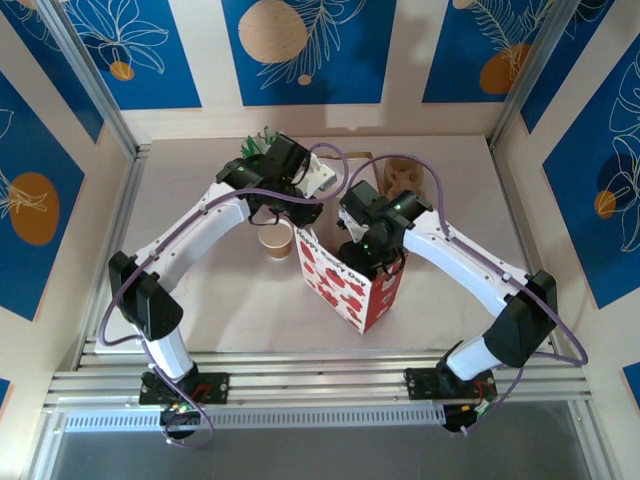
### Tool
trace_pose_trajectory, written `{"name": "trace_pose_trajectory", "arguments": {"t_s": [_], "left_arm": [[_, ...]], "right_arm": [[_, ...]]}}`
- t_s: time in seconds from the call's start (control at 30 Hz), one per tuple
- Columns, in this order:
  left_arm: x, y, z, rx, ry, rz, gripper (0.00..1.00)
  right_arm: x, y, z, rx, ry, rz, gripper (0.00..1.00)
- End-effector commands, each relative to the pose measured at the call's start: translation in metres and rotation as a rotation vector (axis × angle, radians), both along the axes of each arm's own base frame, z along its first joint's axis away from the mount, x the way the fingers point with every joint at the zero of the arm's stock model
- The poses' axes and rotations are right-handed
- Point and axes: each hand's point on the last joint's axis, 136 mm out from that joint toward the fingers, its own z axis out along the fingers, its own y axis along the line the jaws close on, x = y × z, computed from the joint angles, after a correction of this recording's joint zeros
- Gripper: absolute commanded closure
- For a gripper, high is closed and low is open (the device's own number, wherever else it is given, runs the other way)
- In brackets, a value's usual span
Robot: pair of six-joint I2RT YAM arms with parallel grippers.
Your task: Pack the takeout coffee
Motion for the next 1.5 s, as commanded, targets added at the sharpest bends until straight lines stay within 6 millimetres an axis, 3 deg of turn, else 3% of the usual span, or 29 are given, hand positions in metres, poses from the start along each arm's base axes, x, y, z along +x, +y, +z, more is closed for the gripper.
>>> {"name": "trace_pose_trajectory", "arguments": {"t_s": [0.0, 0.83, 1.07, 1.17, 1.47], "left_arm": [[-0.007, 0.004, 0.001, 0.001, 0.007, -0.029, 0.97], [-0.009, 0.006, 0.002, -0.002, 0.002, -0.032, 0.97], [-0.010, 0.005, 0.000, -0.003, 0.011, -0.035, 0.98], [-0.010, 0.005, 0.000, -0.003, 0.011, -0.037, 0.97], [-0.011, 0.004, -0.001, -0.003, 0.019, -0.041, 0.97]], "right_arm": [[-0.005, -0.006, -0.005, 0.001, 0.004, 0.002, 0.56], [-0.011, -0.021, -0.049, 0.003, 0.103, -0.043, 0.56], [-0.009, -0.019, -0.050, 0.001, 0.107, -0.043, 0.56], [-0.007, -0.016, -0.044, 0.021, 0.079, -0.037, 0.56], [0.008, 0.009, 0.019, 0.206, -0.122, 0.026, 0.57]]}}
